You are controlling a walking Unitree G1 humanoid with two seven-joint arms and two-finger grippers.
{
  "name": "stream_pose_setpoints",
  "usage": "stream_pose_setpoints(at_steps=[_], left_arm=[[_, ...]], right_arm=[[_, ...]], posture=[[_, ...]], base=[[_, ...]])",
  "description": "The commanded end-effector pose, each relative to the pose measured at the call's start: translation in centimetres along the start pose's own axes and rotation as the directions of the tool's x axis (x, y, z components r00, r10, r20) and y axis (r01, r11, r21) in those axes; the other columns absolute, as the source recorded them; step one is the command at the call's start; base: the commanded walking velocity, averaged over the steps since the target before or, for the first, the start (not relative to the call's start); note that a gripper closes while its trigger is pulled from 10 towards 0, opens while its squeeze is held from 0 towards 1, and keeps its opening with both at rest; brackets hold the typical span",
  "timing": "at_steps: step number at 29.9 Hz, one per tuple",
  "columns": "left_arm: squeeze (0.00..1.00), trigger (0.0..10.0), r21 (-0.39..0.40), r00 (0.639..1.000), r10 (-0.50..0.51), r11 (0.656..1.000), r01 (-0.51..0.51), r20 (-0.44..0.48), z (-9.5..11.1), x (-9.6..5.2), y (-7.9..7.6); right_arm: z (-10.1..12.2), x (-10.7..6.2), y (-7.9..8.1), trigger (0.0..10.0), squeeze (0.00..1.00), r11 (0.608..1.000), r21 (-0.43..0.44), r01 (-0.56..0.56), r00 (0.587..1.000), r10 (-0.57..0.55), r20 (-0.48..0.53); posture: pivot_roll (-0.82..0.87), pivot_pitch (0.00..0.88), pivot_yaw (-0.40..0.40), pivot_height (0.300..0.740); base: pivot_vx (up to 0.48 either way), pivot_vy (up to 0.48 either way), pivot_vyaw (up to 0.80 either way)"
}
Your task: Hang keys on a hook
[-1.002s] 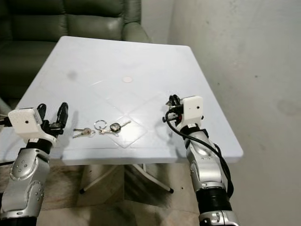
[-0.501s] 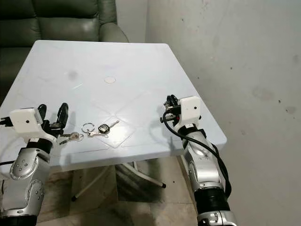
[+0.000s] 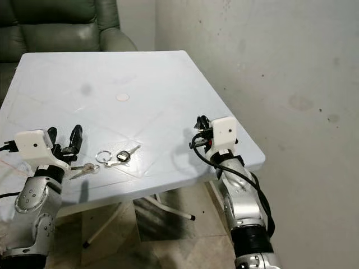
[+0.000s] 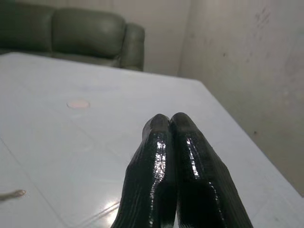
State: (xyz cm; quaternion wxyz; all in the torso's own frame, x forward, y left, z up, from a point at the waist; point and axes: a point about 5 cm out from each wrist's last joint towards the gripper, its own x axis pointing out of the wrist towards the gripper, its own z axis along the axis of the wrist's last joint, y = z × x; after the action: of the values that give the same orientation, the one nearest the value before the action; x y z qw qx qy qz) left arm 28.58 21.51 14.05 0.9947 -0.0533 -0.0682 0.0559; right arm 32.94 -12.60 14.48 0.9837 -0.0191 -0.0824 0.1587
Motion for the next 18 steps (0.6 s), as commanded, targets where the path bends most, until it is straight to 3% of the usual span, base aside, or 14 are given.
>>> stream_pose_setpoints(at_steps=[1,18], left_arm=[[0.0,10.0,-0.011,1.0,-0.012,1.0,0.012,-0.018,-0.26,0.13,-0.78],[0.0,10.0,-0.002,1.0,-0.011,1.0,0.011,-0.018,-0.3,0.07,-0.82]], right_arm=[[0.27,-0.29,-1.0,10.0,0.0,0.999,-0.015,0.035,0.999,-0.035,0.007],[0.22,-0.4,-0.9,10.0,0.0,0.999,-0.018,0.034,0.999,-0.034,0.001]], posture=[[-0.07,0.017,-0.057,0.74],[-0.07,0.022,-0.058,0.74]], base=[[0.0,0.0,-0.78],[0.0,0.0,-0.78]])
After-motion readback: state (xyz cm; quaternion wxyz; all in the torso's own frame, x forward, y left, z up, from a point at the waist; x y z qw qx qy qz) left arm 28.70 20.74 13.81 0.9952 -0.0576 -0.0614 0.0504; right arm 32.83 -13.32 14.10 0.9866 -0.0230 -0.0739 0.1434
